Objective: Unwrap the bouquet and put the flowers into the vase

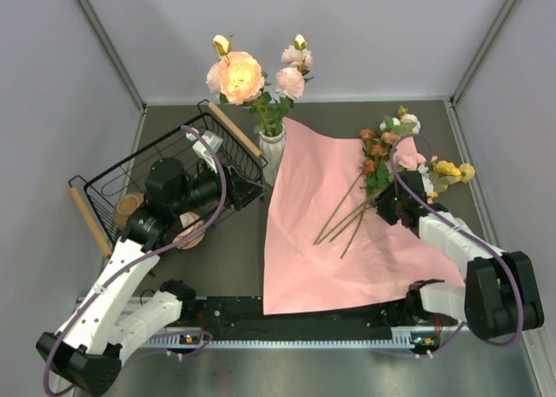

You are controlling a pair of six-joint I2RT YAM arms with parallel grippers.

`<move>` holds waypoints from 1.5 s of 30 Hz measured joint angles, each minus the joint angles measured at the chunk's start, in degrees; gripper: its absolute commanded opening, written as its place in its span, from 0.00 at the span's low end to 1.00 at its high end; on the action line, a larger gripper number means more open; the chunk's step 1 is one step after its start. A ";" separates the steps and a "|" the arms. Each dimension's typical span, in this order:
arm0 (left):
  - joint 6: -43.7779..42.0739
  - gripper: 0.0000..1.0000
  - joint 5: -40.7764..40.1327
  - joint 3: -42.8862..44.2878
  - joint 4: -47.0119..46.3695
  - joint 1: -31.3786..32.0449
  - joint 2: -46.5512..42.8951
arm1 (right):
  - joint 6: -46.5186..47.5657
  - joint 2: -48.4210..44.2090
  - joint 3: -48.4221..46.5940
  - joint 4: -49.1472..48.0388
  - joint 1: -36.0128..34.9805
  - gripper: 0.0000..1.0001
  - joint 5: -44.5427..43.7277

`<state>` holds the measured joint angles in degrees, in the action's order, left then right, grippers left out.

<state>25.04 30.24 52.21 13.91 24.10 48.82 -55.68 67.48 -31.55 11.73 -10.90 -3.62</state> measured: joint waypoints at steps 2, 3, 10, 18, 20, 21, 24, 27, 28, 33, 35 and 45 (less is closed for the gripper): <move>1.33 0.63 2.16 -0.15 0.26 0.00 -1.51 | -0.90 1.79 0.04 -0.68 0.09 0.36 0.07; 1.90 0.62 2.93 -0.15 0.15 0.02 -1.97 | -1.31 2.64 0.07 -1.22 0.11 0.27 0.09; 5.07 0.57 5.97 -0.24 -0.59 0.66 -2.86 | -3.67 7.98 0.09 -5.11 0.20 0.02 0.17; 6.86 0.58 6.82 -0.72 -1.70 1.68 -2.03 | -3.76 8.50 0.44 -6.78 0.22 0.22 -0.15; 7.26 0.58 6.84 -0.79 -1.95 2.01 -1.73 | -3.72 8.72 0.87 -7.19 0.44 0.25 -0.13; 7.48 0.58 6.82 -0.81 -2.01 2.23 -1.53 | -3.67 9.01 0.96 -7.50 0.61 0.27 -0.09; 7.87 0.58 6.78 -0.92 -2.34 3.06 -1.29 | -3.43 10.12 1.16 -8.41 0.96 0.25 0.02; 8.07 0.58 6.73 -0.92 -2.49 3.76 -1.29 | -3.34 10.80 1.16 -9.57 1.11 0.17 0.57; 8.07 0.58 6.54 -0.92 -2.60 4.04 -1.29 | -3.30 10.97 1.16 -9.90 1.27 0.13 0.70; 8.13 0.59 6.29 -0.94 -3.21 4.96 -1.27 | -3.15 9.73 1.22 -8.83 1.40 0.00 0.85; 8.15 0.65 6.21 -0.94 -3.45 5.18 -1.20 | -2.58 5.35 1.92 -6.64 1.42 0.00 0.48; 10.75 0.91 7.17 -1.01 -8.07 5.57 3.54 | 9.29 -35.10 2.97 2.64 1.46 0.00 -4.63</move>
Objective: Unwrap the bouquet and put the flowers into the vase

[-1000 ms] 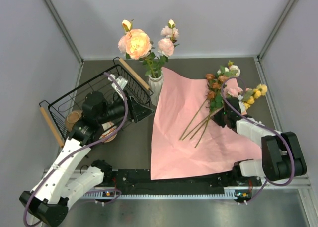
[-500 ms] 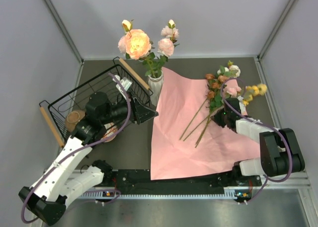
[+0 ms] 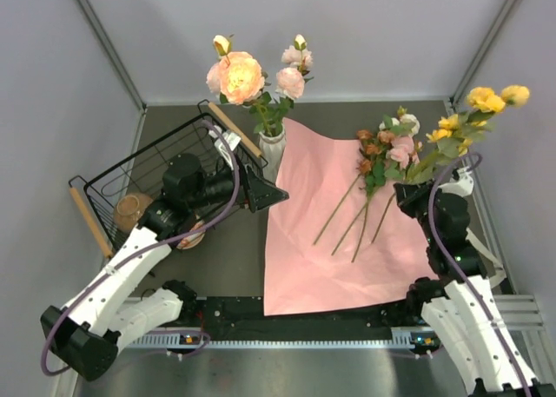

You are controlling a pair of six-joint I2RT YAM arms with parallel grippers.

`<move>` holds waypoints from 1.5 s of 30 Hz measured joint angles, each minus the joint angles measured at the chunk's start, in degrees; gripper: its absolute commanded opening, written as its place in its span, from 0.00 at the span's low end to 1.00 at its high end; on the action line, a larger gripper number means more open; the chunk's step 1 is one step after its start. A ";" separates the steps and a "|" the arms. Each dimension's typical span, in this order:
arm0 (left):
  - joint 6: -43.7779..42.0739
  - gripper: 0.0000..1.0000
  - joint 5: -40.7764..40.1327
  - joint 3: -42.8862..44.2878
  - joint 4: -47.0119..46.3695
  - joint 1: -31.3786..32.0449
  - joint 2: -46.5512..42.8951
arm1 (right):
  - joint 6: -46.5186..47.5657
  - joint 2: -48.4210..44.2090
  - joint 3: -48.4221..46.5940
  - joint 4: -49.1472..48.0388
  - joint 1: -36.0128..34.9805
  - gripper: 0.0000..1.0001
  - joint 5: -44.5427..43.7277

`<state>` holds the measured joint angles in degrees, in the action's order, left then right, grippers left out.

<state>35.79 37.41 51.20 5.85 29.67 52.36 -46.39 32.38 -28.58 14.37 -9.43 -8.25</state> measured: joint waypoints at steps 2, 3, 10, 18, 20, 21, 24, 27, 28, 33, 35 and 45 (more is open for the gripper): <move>1.84 0.92 0.96 0.00 -3.15 0.70 1.97 | 4.42 -4.22 0.00 -2.38 0.13 0.00 5.22; 2.62 0.92 1.20 0.00 -4.87 1.36 2.99 | 5.95 -4.92 0.00 -3.85 0.13 0.00 8.37; 6.08 0.94 0.26 2.40 -11.69 6.97 9.11 | 10.99 -0.98 -0.35 -16.55 -9.07 0.00 34.27; 8.76 0.86 -0.81 8.00 -17.84 10.56 16.17 | 17.38 4.09 -4.00 -19.19 -30.69 0.00 38.10; 9.31 0.73 -0.79 8.85 -18.40 10.80 17.53 | 18.18 5.05 -4.22 -19.71 -32.74 0.00 37.88; 9.51 0.68 -0.76 9.16 -18.58 10.86 18.03 | 18.38 5.35 -4.22 -19.71 -33.31 0.00 37.66; 10.10 0.44 -0.57 9.62 -19.15 10.93 18.75 | 18.97 6.38 -4.22 -19.52 -34.21 0.00 36.92; 10.47 0.14 -0.31 10.12 -19.61 10.99 18.78 | 19.80 7.67 -4.22 -18.97 -34.82 0.00 36.44; 10.36 0.03 -0.04 10.49 -19.52 11.06 18.78 | 19.98 7.96 -4.22 -18.95 -34.91 0.00 36.24; 7.50 0.00 -0.09 12.33 -18.21 11.28 18.80 | 21.22 8.28 -5.44 -17.66 -35.21 0.71 34.12; 4.44 0.00 -1.09 14.47 -16.06 11.26 18.78 | 21.55 8.22 -6.88 -14.78 -35.47 0.93 29.57; -22.73 0.00 -17.46 37.05 0.26 11.23 15.80 | 18.60 1.22 -8.63 1.64 -34.18 0.99 -8.13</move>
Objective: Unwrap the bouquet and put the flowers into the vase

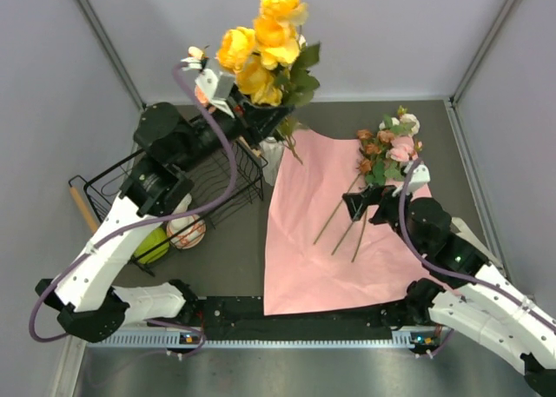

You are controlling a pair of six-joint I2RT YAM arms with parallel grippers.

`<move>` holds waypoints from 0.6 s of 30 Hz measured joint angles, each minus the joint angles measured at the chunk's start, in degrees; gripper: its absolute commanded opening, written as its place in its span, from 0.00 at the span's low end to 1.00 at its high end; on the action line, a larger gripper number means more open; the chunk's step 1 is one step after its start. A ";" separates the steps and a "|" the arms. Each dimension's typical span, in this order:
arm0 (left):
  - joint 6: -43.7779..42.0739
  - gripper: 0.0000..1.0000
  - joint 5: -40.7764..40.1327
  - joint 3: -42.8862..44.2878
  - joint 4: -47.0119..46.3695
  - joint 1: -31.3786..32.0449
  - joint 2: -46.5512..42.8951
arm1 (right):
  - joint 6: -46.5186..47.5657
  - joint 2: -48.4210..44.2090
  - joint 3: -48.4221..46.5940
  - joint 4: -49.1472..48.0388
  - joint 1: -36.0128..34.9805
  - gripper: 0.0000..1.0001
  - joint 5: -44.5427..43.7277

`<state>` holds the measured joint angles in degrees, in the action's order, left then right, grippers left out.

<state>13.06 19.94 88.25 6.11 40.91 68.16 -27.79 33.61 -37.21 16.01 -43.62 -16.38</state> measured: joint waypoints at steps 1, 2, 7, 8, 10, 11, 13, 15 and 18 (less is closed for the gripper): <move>-1.99 0.00 -2.01 1.44 0.13 0.00 -0.42 | -0.50 -1.03 0.04 0.57 0.24 0.99 -1.64; -3.93 0.00 -3.96 2.71 0.15 0.00 -0.70 | -0.87 -1.88 0.04 1.09 0.39 0.99 -3.02; -11.17 0.00 -12.00 7.39 0.33 -0.31 0.72 | -2.32 -3.82 0.07 2.34 0.63 0.99 -6.32; -12.09 0.00 -12.94 7.80 0.31 -0.63 1.42 | -2.47 -3.80 0.07 2.89 0.66 0.99 -6.51; -13.35 0.00 -14.25 8.44 0.44 -1.42 3.02 | -2.73 -3.82 0.09 3.85 0.66 0.99 -6.75; -13.84 0.00 -14.91 8.70 0.44 -1.95 4.02 | -2.84 -3.82 0.09 4.17 0.66 0.99 -6.86; -14.58 0.00 -15.89 8.79 0.66 -2.91 5.99 | -2.93 -3.82 0.09 4.76 0.66 0.99 -7.02; -14.80 0.00 -16.59 8.76 1.16 -3.76 7.45 | -2.93 -3.82 0.09 5.07 0.66 0.99 -7.17; -14.64 0.00 -16.83 8.28 1.49 -5.18 8.68 | -2.97 -3.82 0.09 5.11 0.66 0.99 -7.43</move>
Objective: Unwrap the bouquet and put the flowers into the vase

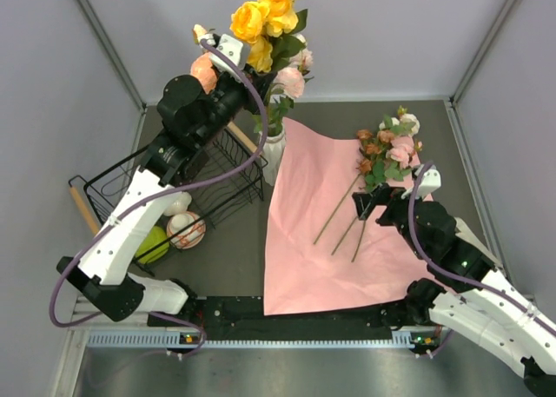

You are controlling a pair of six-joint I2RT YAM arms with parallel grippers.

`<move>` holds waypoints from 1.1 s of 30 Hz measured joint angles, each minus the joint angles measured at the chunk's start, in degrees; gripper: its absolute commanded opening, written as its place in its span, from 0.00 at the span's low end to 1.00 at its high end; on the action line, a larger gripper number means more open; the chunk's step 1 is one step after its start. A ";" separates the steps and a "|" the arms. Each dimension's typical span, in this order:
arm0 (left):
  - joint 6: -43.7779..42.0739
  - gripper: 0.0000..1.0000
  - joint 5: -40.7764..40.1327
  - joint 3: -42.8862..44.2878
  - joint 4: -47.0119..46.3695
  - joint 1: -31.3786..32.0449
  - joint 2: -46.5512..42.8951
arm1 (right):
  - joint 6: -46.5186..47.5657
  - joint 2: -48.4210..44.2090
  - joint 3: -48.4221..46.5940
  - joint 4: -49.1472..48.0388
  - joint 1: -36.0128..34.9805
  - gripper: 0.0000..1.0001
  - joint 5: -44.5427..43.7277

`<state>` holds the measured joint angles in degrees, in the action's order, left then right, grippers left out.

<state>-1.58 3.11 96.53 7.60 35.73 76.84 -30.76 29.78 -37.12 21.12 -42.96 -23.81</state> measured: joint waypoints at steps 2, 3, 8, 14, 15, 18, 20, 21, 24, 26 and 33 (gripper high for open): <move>0.33 0.00 0.02 -0.66 -0.35 -0.94 0.04 | -0.17 0.00 0.00 0.00 0.00 0.99 -0.15; 0.72 0.00 0.04 -0.87 -0.74 -1.36 0.04 | -0.28 0.00 0.00 0.00 0.00 0.99 -0.15; 3.50 0.00 0.15 -2.21 -3.26 -2.80 0.09 | -0.48 0.02 0.00 0.00 0.00 0.99 -0.17; 7.41 0.00 -0.48 -5.29 -6.73 -3.23 1.53 | -0.79 0.48 0.13 0.04 0.02 0.99 -0.17; 7.93 0.00 -0.83 -5.77 -7.04 -3.23 1.99 | -0.81 0.48 0.28 0.02 0.02 0.99 -0.17; 9.11 0.00 -2.19 -6.99 -7.21 -3.23 3.10 | -0.83 0.48 0.72 0.33 0.02 0.99 -0.17; 9.46 0.00 -3.30 -8.31 -7.41 -3.23 3.41 | -0.83 0.59 0.87 0.81 0.02 0.99 -0.17; 9.57 0.00 -3.76 -9.05 -7.69 -3.23 3.41 | -0.85 0.66 0.92 0.90 0.02 0.99 -0.17; 9.84 0.00 -5.20 -12.22 -9.79 -3.39 3.34 | -0.94 0.79 1.14 1.18 0.02 0.99 -0.17; 9.86 0.00 -5.73 -14.53 -11.39 -3.45 3.30 | -0.98 1.03 1.14 1.20 0.02 0.99 -0.17; 9.86 0.00 -7.08 -20.39 -15.41 -3.50 3.48 | -1.31 1.99 1.14 1.22 0.13 0.99 -0.11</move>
<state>8.27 -3.97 76.14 -7.81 32.23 80.31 -32.08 31.77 -35.99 22.35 -42.83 -23.92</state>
